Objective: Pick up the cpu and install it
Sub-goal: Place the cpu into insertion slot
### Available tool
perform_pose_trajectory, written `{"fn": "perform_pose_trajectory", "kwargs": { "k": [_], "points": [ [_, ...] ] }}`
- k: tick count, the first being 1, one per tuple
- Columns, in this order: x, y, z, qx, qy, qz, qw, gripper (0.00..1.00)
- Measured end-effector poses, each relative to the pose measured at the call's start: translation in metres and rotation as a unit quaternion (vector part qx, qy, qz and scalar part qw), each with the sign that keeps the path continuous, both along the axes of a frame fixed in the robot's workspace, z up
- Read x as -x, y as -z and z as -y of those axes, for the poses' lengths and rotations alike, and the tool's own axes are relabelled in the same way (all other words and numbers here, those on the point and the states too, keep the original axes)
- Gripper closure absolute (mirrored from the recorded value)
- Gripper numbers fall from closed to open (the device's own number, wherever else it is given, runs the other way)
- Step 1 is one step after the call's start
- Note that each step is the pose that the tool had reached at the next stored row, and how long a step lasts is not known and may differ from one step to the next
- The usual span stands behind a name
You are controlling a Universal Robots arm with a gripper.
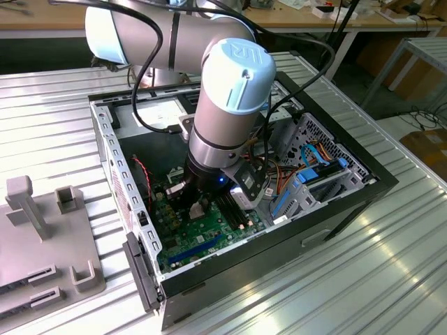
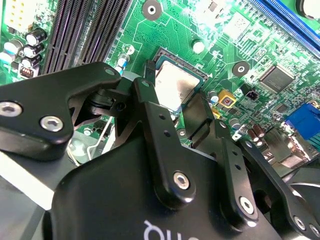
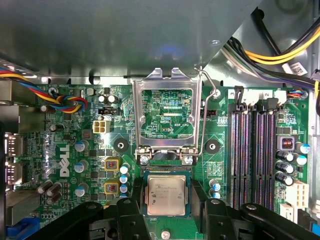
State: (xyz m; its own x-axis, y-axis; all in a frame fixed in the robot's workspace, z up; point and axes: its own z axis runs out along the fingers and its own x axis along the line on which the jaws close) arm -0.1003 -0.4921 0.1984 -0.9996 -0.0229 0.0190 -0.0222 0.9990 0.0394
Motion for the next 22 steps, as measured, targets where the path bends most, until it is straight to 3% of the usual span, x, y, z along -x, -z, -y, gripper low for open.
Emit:
{"fn": "perform_pose_trajectory", "kwargs": {
  "k": [15, 22],
  "points": [
    [0.0000, -0.0003, -0.0003, -0.0008, 0.000, 0.0000, 1.00000, 0.53],
    [0.0000, 0.0031, -0.0003, -0.0025, 0.000, -0.0008, 1.00000, 0.53]
  ]
}}
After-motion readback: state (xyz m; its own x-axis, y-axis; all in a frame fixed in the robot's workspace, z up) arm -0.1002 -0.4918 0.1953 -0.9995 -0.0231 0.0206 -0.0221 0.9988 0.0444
